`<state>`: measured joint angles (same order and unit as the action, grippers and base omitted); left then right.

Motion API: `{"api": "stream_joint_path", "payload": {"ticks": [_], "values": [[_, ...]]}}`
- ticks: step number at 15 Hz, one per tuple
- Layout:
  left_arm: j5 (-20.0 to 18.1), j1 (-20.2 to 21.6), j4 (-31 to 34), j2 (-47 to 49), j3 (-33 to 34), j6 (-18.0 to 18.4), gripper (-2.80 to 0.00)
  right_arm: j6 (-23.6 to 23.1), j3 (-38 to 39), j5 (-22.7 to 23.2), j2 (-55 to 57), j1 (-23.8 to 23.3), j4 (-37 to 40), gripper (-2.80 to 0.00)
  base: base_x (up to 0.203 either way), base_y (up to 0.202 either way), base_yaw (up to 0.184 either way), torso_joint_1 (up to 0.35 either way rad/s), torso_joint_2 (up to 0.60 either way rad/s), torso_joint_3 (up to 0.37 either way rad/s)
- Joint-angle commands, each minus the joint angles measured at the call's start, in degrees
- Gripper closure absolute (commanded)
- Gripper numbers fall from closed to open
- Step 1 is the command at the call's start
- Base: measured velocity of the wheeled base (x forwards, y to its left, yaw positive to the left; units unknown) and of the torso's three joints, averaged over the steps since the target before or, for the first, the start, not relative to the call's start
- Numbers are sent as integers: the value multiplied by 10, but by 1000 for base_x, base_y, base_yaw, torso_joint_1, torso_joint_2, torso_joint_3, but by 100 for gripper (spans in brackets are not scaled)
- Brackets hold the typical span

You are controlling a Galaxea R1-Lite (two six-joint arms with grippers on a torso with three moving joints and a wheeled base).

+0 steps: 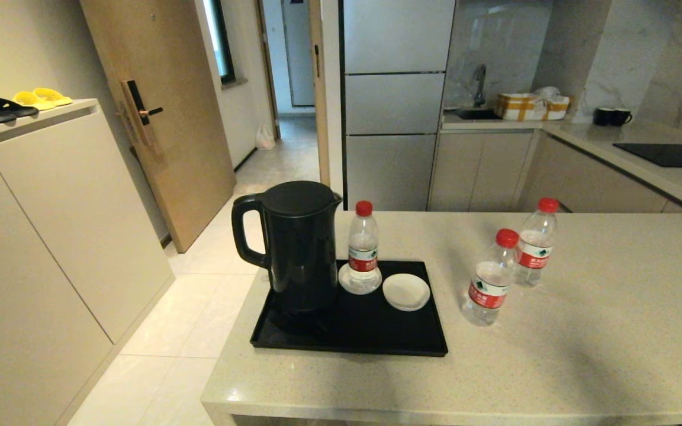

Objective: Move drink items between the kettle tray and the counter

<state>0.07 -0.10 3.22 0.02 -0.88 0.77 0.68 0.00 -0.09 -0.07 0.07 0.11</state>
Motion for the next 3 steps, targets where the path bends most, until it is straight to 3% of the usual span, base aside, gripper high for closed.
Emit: {"api": "stream_joint_path", "payload": {"ticks": [1,3], "values": [[0,0,0,1,0,0,0,0,0,0,1,0,0,0,0,0,0,0,0,0],[0,0,0,1,0,0,0,0,0,0,1,0,0,0,0,0,0,0,0,0]]}}
